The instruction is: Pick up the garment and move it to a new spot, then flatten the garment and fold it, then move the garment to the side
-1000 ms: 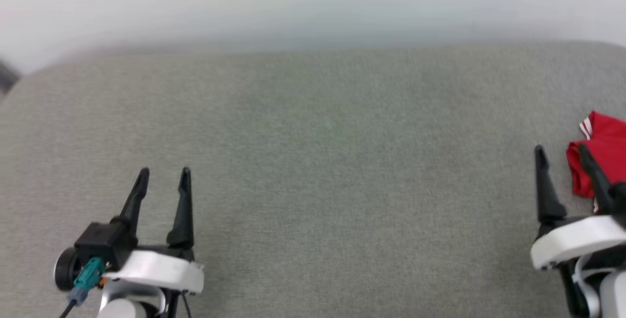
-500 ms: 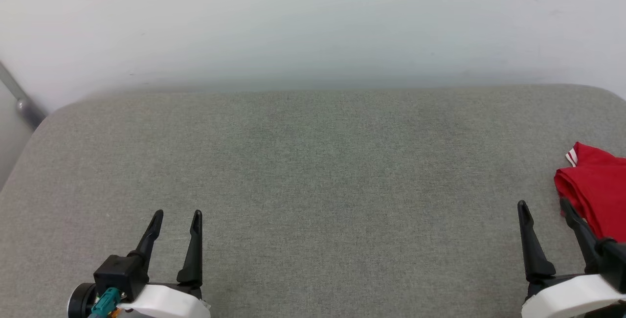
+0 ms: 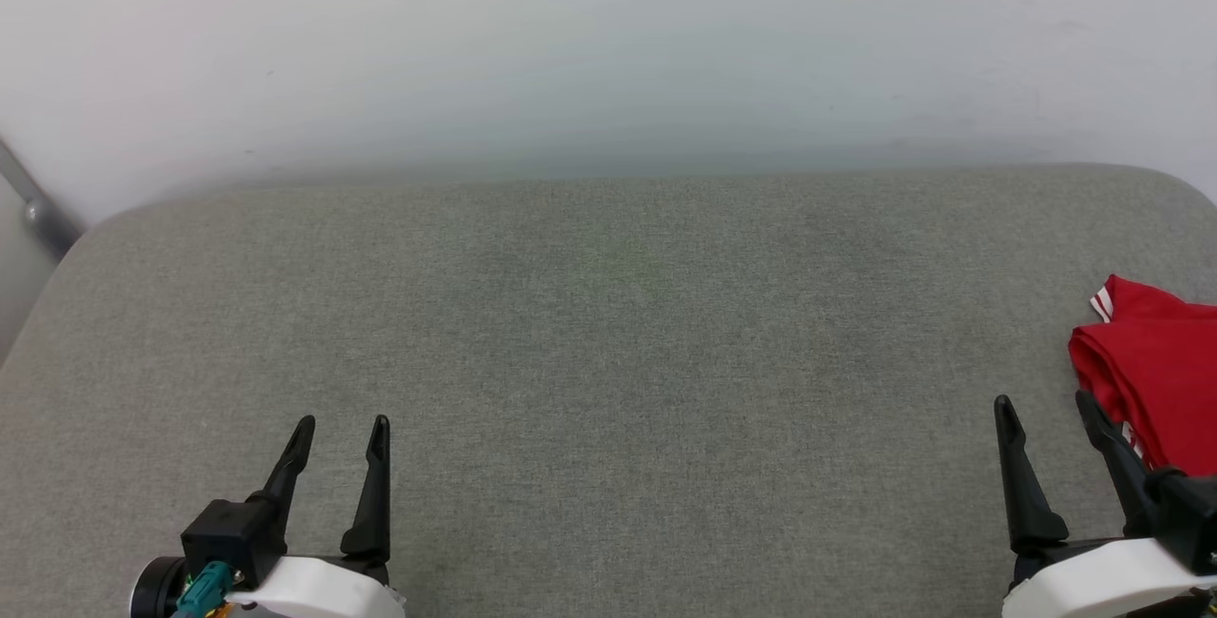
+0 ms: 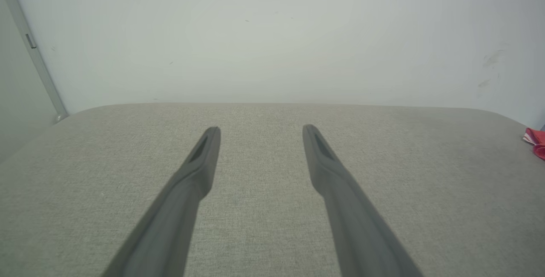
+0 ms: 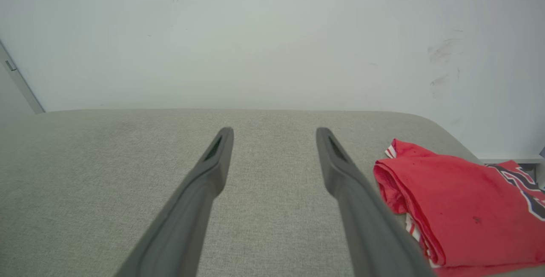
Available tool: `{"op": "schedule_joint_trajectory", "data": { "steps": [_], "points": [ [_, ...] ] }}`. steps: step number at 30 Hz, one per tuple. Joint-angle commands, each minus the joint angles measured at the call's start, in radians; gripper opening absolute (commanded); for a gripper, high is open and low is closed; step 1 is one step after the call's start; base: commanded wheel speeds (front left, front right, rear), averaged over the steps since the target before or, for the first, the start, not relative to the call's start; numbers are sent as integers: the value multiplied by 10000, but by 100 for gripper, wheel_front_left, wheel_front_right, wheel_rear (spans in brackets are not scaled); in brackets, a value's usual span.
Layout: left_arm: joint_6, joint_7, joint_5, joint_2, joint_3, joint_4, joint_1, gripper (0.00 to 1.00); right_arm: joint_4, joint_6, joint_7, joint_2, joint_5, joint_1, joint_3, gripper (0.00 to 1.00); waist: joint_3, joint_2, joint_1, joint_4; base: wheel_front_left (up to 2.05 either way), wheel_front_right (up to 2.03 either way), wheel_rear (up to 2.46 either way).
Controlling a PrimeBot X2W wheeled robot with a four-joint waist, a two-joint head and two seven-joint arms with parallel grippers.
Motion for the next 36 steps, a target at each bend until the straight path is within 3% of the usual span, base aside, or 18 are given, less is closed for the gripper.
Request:
{"op": "schedule_joint_trajectory", "data": {
  "steps": [1, 4, 5, 8, 36],
  "points": [
    [11, -45, 5, 59, 21, 18, -9, 100, -20, -8, -35, 49, -4, 32, 11, 100, -7, 0, 1, 2, 0, 0, 0],
    [18, -43, -5, 85, 30, 29, -17, 100, 3, -8, -74, 68, -11, 63, 29, 100, -18, 0, 1, 7, 0, 0, 0],
    [-1, -13, -5, 37, 14, 20, -1, 0, 7, 0, -23, 21, -9, -2, 22, 0, -18, 0, 1, 6, 0, 0, 0],
    [-16, 16, -99, -92, -21, 223, 46, 0, 253, 2, -19, 27, 70, 14, 40, 0, -19, 0, 1, 7, 0, 0, 0],
    [-663, 1271, -4273, -843, 1081, 596, -454, 0, 1600, 0, 179, -60, 5403, -863, 58, 0, 19, 0, 1, 37, 0, 0, 0]
  ]
}}
